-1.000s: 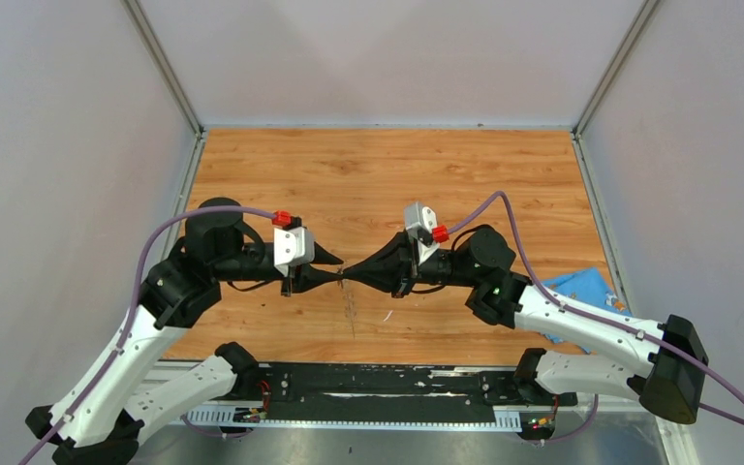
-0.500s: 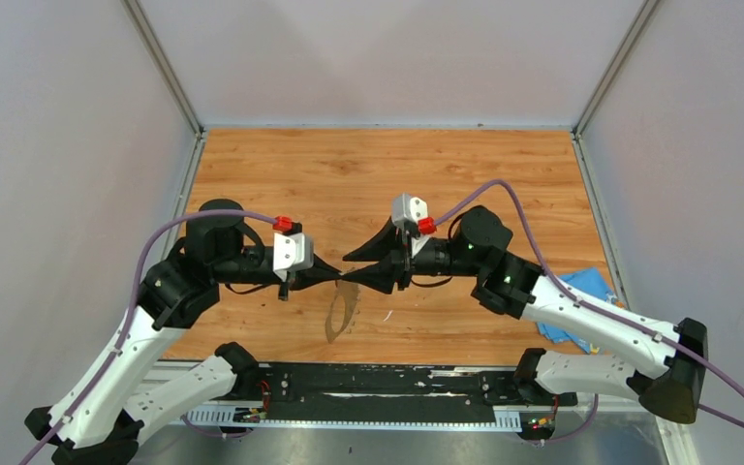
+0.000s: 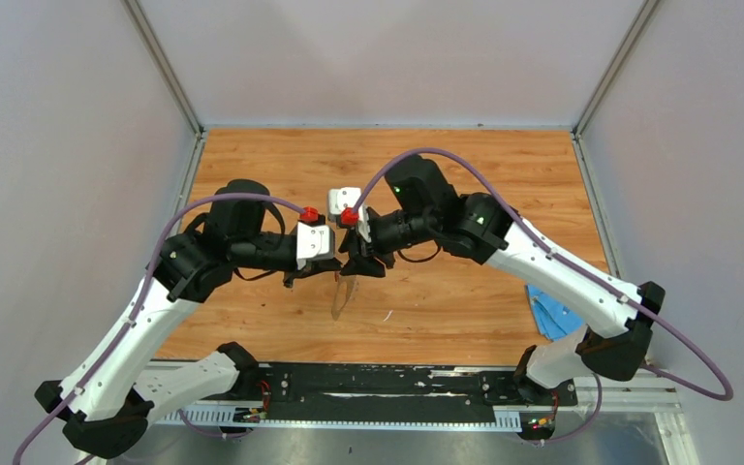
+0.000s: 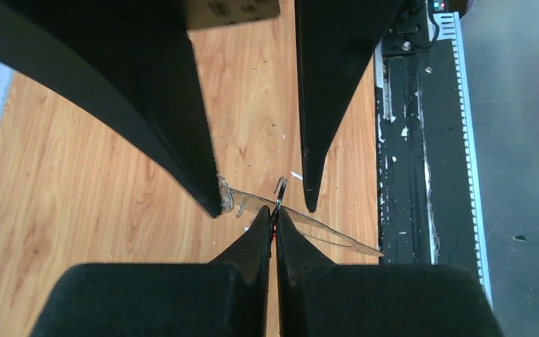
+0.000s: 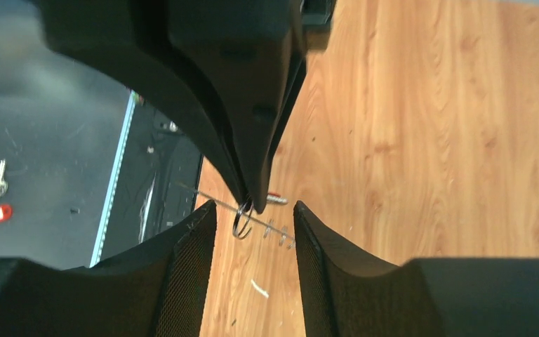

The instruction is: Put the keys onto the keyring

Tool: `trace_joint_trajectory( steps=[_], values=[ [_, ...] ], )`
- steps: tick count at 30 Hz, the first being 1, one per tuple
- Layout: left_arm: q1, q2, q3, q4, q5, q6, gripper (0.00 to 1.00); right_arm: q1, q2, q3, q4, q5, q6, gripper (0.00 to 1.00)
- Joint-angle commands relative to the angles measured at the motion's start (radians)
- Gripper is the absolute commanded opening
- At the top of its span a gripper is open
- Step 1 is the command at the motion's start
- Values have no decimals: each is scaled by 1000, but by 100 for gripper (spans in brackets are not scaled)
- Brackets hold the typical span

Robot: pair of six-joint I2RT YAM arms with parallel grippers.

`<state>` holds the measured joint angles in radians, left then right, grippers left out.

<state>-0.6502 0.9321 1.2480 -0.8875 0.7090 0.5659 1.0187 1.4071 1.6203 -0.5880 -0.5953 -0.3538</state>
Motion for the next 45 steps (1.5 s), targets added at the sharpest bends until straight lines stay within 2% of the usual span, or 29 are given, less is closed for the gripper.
trace_joint_trajectory(
  steps=[1, 7, 14, 20, 27, 28, 30, 36, 39, 42, 45],
  values=[
    [-3, 11, 49, -34, -48, 21, 0, -9, 20, 56, -188, 3, -90, 45],
    [-4, 20, 53, -34, -52, -1, 0, -9, 20, 54, -140, 6, -90, 32],
    [-11, 39, 63, -36, -44, -8, 0, -8, 27, 50, -107, 9, -63, 31],
    [-17, 44, 63, -36, -42, -9, 0, -8, 38, 30, -58, 30, -25, 20],
    [-25, 52, 57, -36, -43, -14, 0, -8, 45, 9, 11, 22, 28, 21],
    [-25, 51, 55, -36, -43, -10, 0, -9, 43, 5, 17, 17, 29, 17],
    [-26, 50, 55, -36, -41, -9, 0, -8, 40, -3, 27, 20, 33, 2],
    [-28, 40, 52, -36, -28, 3, 0, -8, 11, -60, 72, 33, 49, 0],
    [-28, 33, 65, -36, -31, 3, 10, -11, -58, -164, 174, 64, 81, 0],
    [-28, 17, 85, -36, -22, 7, 33, -24, -167, -353, 395, 72, 174, 0],
    [-28, -16, 78, -36, -11, 9, 38, -31, -243, -478, 607, 61, 271, 0]
  ],
)
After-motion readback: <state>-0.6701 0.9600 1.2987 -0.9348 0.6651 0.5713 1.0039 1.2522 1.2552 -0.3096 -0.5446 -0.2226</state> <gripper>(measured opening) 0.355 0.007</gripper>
